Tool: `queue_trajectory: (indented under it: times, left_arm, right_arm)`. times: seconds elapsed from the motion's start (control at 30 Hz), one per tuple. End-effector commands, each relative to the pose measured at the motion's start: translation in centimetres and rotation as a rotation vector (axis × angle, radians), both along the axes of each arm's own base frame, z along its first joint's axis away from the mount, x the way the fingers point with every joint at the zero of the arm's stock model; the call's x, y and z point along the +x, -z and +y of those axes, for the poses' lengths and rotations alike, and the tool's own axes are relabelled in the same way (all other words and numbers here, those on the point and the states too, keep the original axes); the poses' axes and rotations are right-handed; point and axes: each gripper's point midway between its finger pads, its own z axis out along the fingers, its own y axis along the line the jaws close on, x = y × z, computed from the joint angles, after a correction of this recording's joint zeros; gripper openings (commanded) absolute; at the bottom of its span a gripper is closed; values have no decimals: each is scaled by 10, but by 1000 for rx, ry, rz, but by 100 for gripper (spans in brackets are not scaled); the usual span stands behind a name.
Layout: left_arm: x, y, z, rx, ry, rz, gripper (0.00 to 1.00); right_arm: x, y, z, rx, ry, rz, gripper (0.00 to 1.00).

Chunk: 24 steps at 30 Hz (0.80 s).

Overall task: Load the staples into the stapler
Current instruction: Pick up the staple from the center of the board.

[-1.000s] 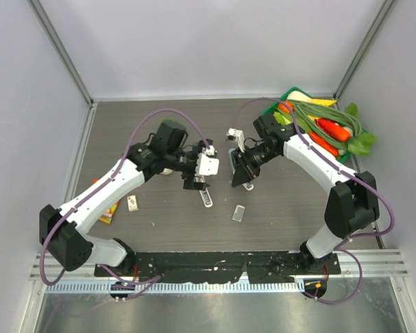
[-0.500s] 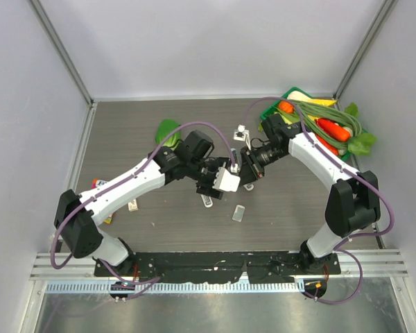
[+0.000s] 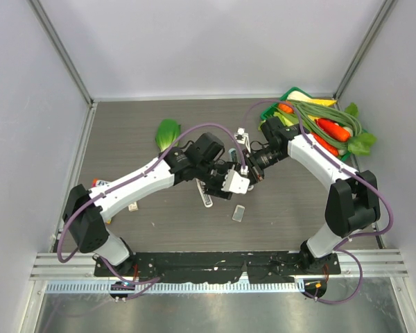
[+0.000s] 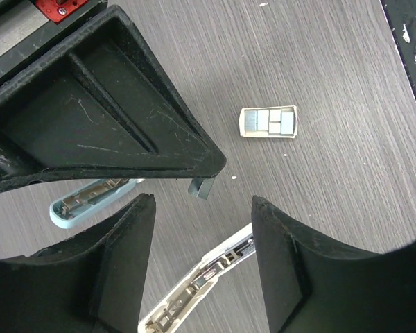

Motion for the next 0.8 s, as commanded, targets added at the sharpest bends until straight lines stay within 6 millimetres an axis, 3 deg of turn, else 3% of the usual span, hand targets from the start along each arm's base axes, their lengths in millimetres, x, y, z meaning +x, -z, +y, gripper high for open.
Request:
queue_trajectory:
  times: [0.0,0.7,0.77]
  left_arm:
    - [1,-18,-13,-48,-1,-9,59]
    - [1,-9,-19,-25,-29,-1,33]
    - [1,-10,-20,-28,-31,2,26]
  right_arm:
    - [-3,-16,2,55,-10,-37,17]
    - [-2,-19,-1,72,5,-35,17]
    - [-2,-20,-1,72,4,-37,17]
